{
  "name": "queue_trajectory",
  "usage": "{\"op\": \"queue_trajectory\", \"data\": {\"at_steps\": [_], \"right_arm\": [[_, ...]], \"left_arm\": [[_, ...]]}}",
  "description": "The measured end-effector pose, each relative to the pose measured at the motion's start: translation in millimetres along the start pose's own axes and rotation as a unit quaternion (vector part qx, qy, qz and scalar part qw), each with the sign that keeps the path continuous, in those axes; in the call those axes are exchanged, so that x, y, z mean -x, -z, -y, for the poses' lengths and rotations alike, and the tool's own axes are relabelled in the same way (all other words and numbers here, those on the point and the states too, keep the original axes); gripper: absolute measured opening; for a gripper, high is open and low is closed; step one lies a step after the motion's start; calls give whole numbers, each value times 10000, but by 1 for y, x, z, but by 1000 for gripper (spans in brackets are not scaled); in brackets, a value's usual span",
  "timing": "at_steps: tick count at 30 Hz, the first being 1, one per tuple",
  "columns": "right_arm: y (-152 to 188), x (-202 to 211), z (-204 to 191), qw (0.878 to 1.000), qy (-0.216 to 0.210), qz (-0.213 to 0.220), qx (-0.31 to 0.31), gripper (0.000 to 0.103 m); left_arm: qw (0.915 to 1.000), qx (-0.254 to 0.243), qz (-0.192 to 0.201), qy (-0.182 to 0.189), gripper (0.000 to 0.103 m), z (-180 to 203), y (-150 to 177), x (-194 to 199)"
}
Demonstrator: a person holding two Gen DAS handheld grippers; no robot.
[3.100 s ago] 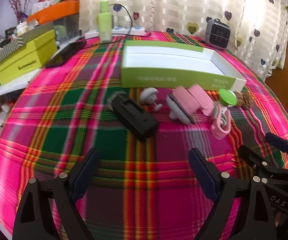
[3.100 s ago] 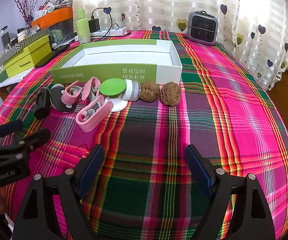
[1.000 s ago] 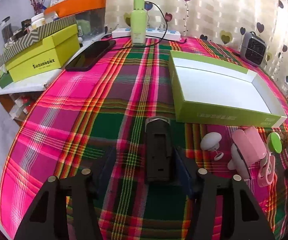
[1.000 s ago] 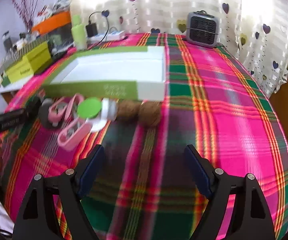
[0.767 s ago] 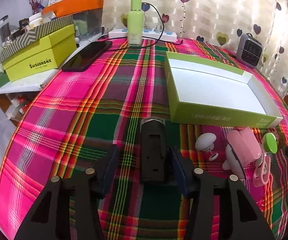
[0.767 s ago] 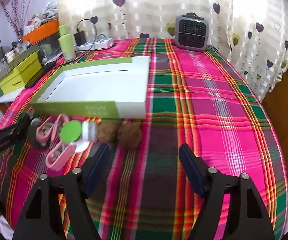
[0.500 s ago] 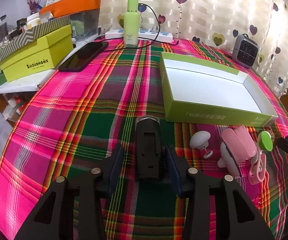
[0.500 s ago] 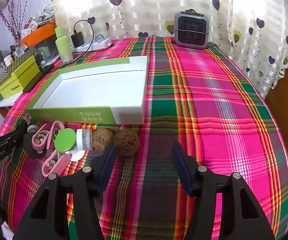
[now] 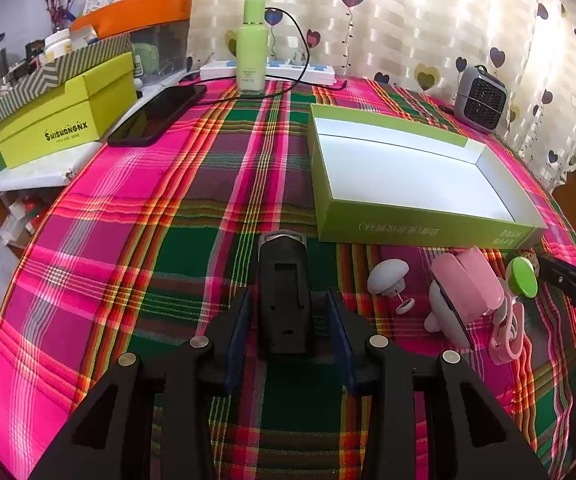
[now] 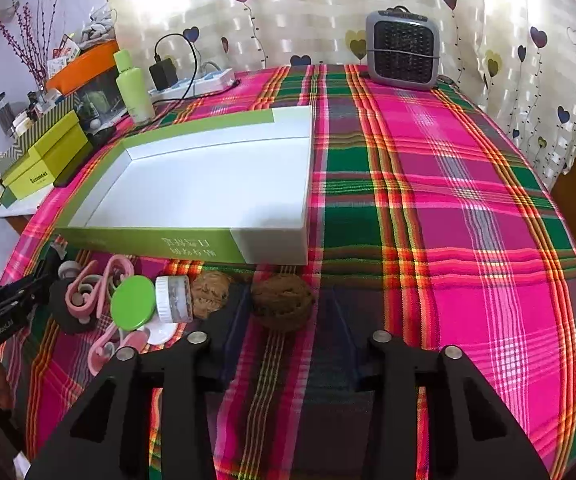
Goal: Organize objects
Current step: 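Close the left gripper on the black device while the right gripper grasps a walnut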
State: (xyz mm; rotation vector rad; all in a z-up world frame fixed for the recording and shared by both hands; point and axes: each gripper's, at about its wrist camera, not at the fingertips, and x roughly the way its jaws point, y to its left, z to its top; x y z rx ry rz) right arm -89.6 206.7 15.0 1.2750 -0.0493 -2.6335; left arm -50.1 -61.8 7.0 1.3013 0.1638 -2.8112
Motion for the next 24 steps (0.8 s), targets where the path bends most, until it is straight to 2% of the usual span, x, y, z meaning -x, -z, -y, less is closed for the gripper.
{"op": "queue_trajectory", "data": {"at_steps": [4, 6, 16, 19, 24], "right_arm": [[0, -2, 0, 10000, -15, 23, 4, 37], [-1, -3, 1, 10000, 10, 32, 12, 34], [-1, -3, -2, 10000, 21, 35, 59, 34], [0, -2, -4, 10000, -7, 39, 50, 34], [4, 3, -5, 10000, -41, 88, 15, 34]], "left_arm": [[9998, 136, 4, 119, 36, -4, -3, -2], [9999, 105, 0, 87, 36, -5, -4, -3], [10000, 87, -14, -18, 36, -9, -7, -5], [10000, 47, -6, 9, 25, -7, -6, -5], [9999, -51, 7, 101, 25, -1, -3, -3]]}}
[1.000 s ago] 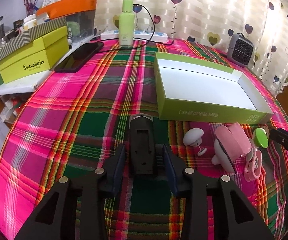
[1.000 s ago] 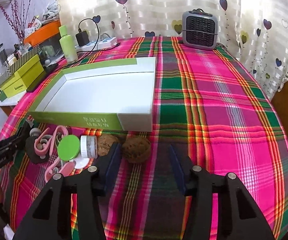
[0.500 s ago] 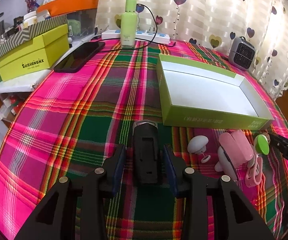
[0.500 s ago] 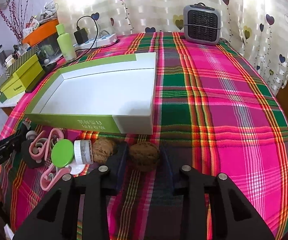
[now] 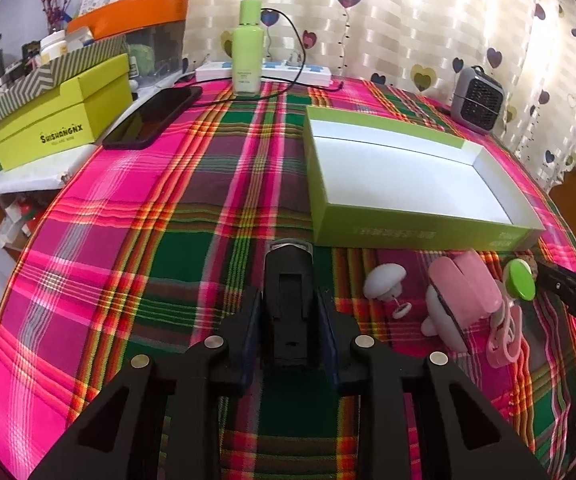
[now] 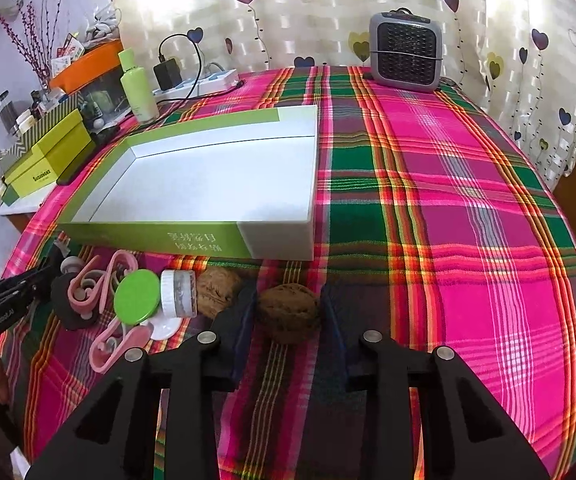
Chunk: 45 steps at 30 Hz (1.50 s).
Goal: Organize objects
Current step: 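Close the left gripper on the black device while the right gripper grasps a walnut, then carry the black device into the white box with the left gripper while the right gripper places the walnut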
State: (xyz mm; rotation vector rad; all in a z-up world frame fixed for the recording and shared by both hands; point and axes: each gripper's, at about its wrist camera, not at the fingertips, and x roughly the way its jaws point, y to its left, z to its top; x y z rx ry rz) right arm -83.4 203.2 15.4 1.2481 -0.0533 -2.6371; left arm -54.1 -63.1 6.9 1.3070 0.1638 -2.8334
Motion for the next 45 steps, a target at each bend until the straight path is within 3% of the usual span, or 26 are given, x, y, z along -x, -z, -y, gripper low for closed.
{"op": "queue_trajectory", "data": {"at_steps": [24, 45], "right_arm": [[22, 26, -31, 9990, -402, 63, 162, 34], [-11, 34, -50, 9968, -525, 372, 473, 34]], "left_arm": [[9980, -368, 88, 497, 25, 33, 16, 26], [9951, -469, 334, 802, 25, 46, -23, 44]]}}
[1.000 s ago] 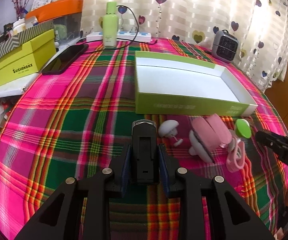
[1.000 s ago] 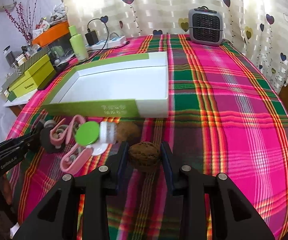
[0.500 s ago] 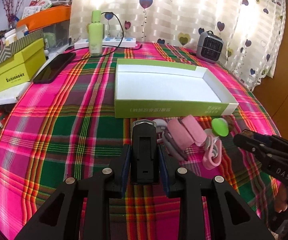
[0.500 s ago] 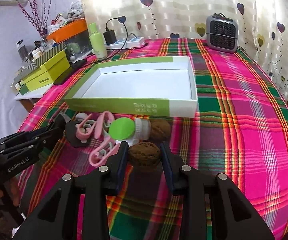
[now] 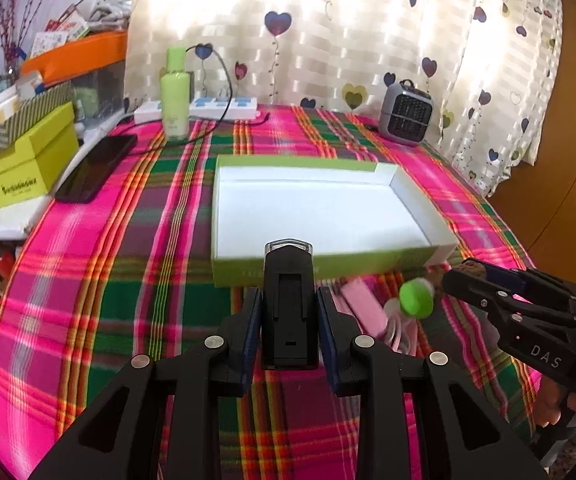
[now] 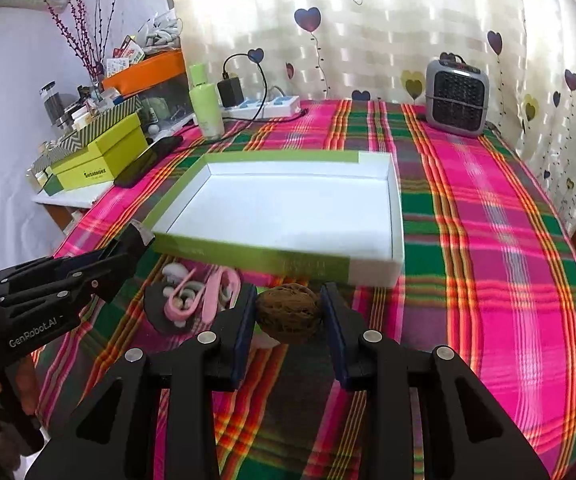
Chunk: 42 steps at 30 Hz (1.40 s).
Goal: Organize objects
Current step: 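Carry the black device into the white box with the left gripper while the right gripper places the walnut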
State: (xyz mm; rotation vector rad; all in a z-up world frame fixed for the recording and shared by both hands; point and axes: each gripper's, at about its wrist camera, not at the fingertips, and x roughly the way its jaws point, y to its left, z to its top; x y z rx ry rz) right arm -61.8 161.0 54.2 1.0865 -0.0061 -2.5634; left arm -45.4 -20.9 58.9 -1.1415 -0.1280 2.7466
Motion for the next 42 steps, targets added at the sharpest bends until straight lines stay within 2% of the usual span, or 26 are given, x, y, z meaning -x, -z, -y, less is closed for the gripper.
{"op": "queue_trajectory", "data": {"at_steps": [6, 17, 27, 42], "right_arm": [[-21, -6, 5, 10000, 22, 73, 7, 34], [-62, -41, 14, 9999, 117, 23, 116, 34], [-85, -93, 31, 9990, 180, -419, 2, 34], [-103, -131, 39, 9968, 278, -745, 17, 34]], "left_arm": [[9998, -70, 144, 77, 25, 4, -22, -4], [10000, -19, -19, 84, 25, 2, -58, -45], [9992, 48, -377, 108, 25, 1, -80, -93], [9969, 142, -768, 63, 25, -5, -96, -137]]}}
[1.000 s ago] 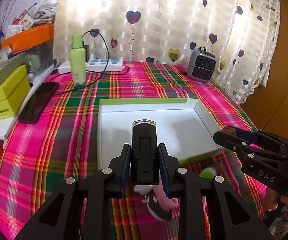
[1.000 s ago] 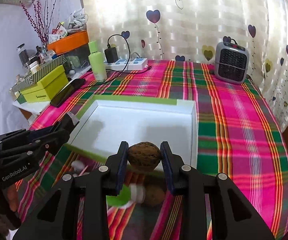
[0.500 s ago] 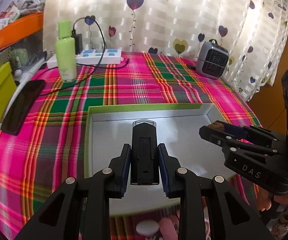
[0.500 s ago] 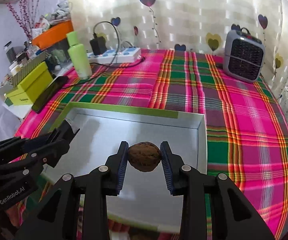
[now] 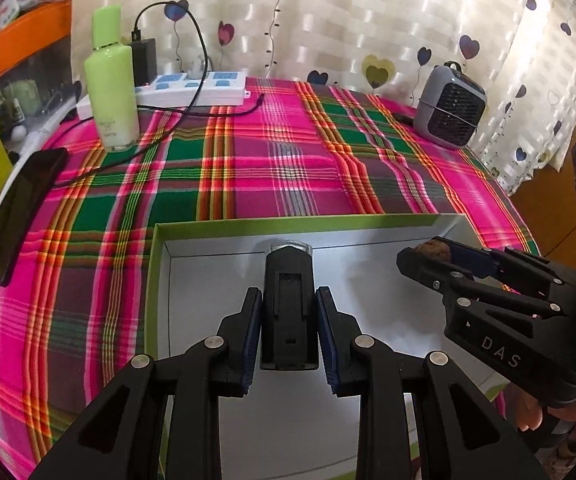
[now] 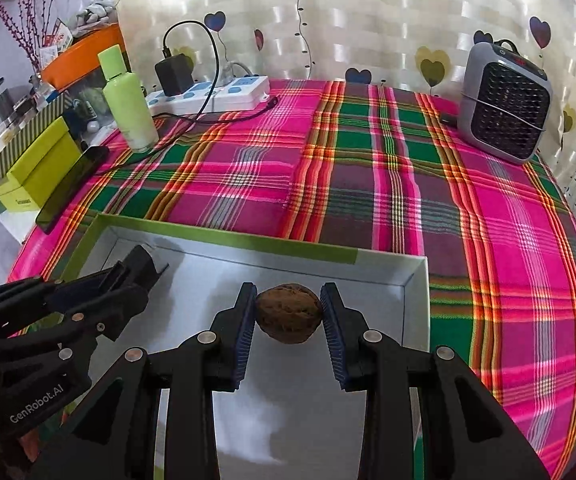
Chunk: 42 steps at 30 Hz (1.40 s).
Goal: Organize objects
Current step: 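Carry the black device into the white box with the left gripper while the right gripper places the walnut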
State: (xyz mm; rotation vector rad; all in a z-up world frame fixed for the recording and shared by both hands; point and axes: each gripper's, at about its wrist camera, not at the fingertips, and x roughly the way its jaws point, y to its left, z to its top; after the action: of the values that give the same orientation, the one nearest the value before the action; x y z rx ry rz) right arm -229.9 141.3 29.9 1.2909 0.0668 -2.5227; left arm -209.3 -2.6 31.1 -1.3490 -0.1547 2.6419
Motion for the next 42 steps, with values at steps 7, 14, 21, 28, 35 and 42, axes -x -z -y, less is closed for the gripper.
{"op": "queue_trajectory", "data": {"at_steps": [7, 14, 21, 28, 35, 42], "right_arm": [[-2, -11, -1, 9999, 49, -80, 57, 34], [-3, -14, 0, 9998, 78, -135, 83, 34], [-4, -16, -2, 9997, 119, -170, 106, 34], [-4, -14, -2, 9999, 78, -54, 36, 38], [0, -12, -3, 9999, 155, -55, -6, 52], [6, 7, -2, 9997, 119, 172, -139, 52]], "left_arm": [[10000, -16, -7, -76, 25, -1, -1, -6], [9999, 5, -56, -94, 25, -3, 0, -12], [9999, 8, -59, -112, 25, -1, 0, -12], [9999, 8, -46, -143, 26, -1, 0, -12], [9999, 71, 26, -141, 41, -4, 0, -3], [9997, 162, 119, -148, 42, -9, 7, 12]]}}
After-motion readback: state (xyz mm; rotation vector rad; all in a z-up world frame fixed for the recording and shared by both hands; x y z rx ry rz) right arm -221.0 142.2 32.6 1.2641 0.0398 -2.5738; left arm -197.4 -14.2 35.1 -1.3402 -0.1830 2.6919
